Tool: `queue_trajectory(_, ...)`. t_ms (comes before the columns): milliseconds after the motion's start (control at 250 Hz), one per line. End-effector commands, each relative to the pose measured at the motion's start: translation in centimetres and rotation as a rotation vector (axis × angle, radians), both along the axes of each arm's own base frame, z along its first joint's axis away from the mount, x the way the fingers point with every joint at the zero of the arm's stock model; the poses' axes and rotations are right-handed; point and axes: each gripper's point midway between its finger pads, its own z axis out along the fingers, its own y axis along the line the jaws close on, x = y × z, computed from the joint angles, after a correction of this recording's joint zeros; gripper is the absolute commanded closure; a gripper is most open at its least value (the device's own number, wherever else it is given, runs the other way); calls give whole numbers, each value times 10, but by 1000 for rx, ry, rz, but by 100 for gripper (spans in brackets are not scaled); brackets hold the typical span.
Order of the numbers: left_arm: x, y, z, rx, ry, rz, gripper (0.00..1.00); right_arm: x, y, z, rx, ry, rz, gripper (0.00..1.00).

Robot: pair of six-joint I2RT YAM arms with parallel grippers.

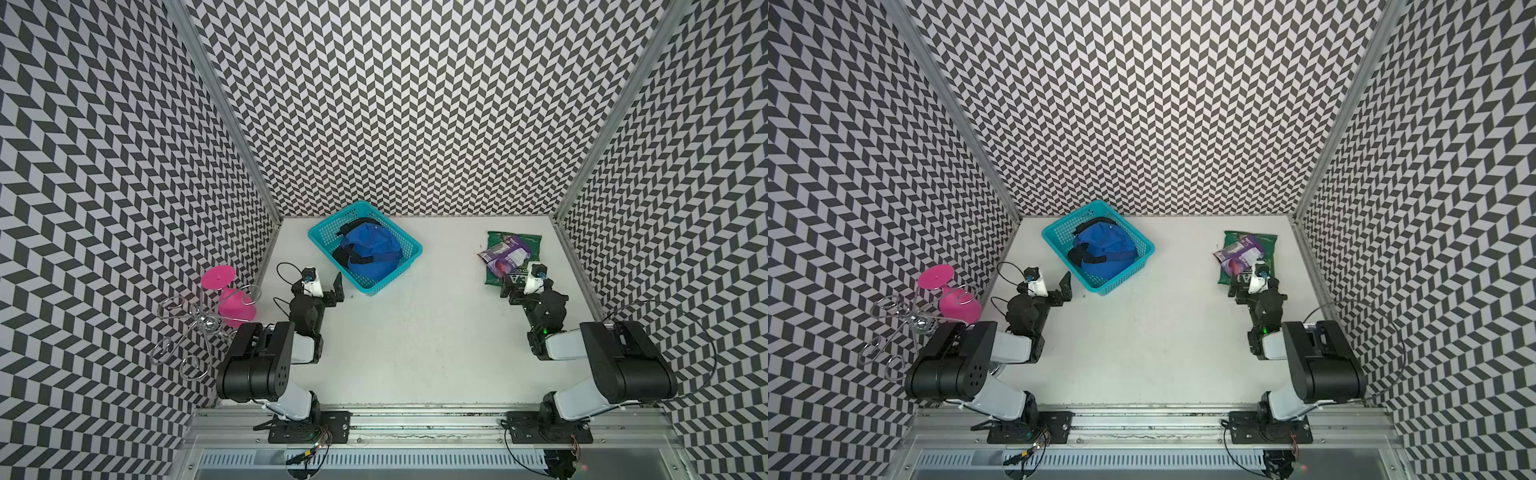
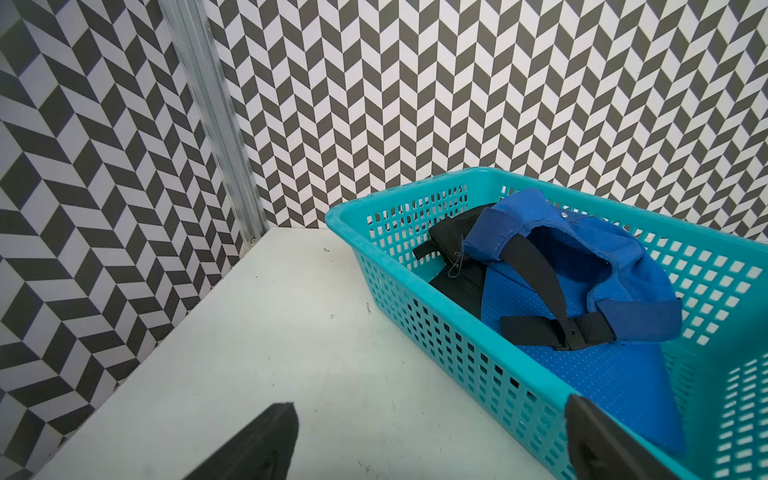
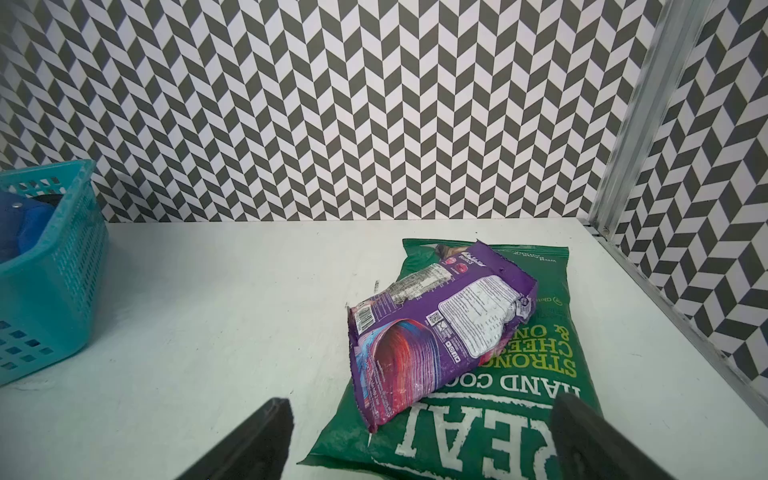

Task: Turn the baseball cap inside out
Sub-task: Pick up the baseball cap from the basket.

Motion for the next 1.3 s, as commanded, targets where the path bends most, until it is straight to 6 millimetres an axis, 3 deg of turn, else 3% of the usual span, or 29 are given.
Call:
queue_trajectory(0, 3, -1, 9, 13, -30, -11, 0, 0, 0, 18, 5, -69, 3, 0)
queue_trajectory(429, 2, -1, 10, 11, -33, -9, 0, 0, -2, 19, 10, -73, -6, 0)
queue_trajectory(533, 4, -3, 21, 15, -38, -20, 0, 1, -25, 32, 52, -56, -149, 0)
queue_trajectory(625, 7, -9, 37, 25, -14, -43, 0, -1, -40, 60, 121, -62, -245, 0)
queue_trajectory(713, 8, -21, 56, 26, 3, -94, 0, -2, -39, 84, 261, -27, -254, 0)
queue_trajectory(777, 5, -33, 71, 25, 8, -145, 0, 0, -18, 98, 342, 20, -144, 1)
queue_trajectory(889, 0, -60, 95, -7, 38, -257, 0, -8, 43, 120, 446, 52, 180, 0)
queue_trajectory(1029, 19, -81, 116, -228, 186, -332, 0, -20, 122, 132, 412, 140, 409, 0)
queue_trajectory(1166, 55, -98, 109, -438, 334, -346, 1, -36, 188, 137, 353, 193, 546, 0)
queue_trajectory(1294, 97, -93, 83, -516, 425, -268, 0, -47, 226, 138, 363, 214, 618, 0)
